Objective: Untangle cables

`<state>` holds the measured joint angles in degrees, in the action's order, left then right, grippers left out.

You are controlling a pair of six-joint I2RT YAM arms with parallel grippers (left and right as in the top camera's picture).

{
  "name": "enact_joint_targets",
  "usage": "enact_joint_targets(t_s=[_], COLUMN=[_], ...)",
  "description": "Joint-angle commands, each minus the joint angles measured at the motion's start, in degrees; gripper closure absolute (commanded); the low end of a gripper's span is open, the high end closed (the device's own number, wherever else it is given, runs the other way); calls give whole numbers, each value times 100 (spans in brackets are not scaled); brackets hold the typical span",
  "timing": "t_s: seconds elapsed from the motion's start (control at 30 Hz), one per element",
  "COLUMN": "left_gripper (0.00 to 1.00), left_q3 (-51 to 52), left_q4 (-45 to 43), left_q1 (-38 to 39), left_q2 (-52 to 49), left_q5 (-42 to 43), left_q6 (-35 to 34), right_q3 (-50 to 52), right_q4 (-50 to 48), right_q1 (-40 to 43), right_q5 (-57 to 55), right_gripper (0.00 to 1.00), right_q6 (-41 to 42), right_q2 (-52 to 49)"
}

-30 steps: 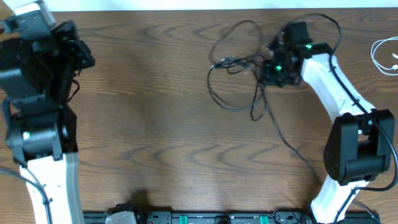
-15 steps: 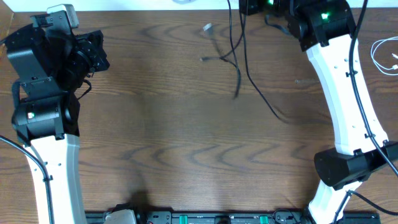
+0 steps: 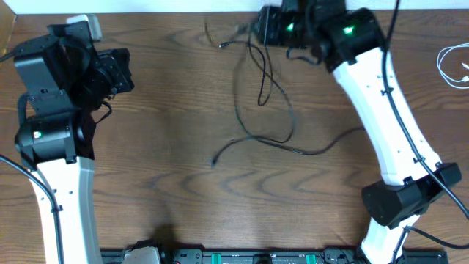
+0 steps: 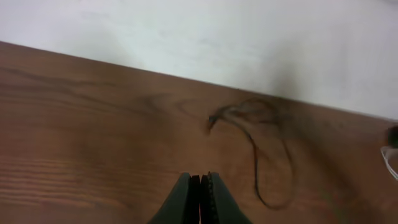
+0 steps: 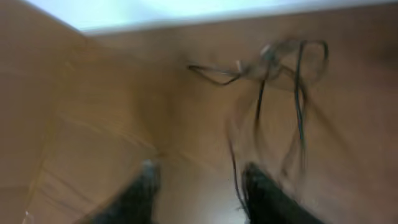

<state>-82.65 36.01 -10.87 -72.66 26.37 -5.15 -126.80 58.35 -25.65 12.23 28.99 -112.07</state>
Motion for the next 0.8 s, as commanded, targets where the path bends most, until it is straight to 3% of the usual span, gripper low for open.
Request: enact_joint_targets(t_s=[0.0, 0.37, 0.57, 0.77], left_gripper=[92, 83, 59, 43], left_q3=[-72, 144, 144, 144], left_q4=[111, 131, -175, -1550], left_q1=[225, 1110, 1996, 2658], left_q2=[-33, -407, -1355, -2719], left_q5=[343, 345, 343, 341], left_q6=[450, 562, 970, 966], right_q3=[76, 76, 107, 203], right_q4=[402, 1279, 1663, 1882], right_q1=[4, 767, 1593, 1867], right_q5=[-680, -1659, -1631, -1617], right_gripper=[42, 19, 16, 17], right_q6=[37, -98, -234, -448], right_q2=[37, 37, 37, 37])
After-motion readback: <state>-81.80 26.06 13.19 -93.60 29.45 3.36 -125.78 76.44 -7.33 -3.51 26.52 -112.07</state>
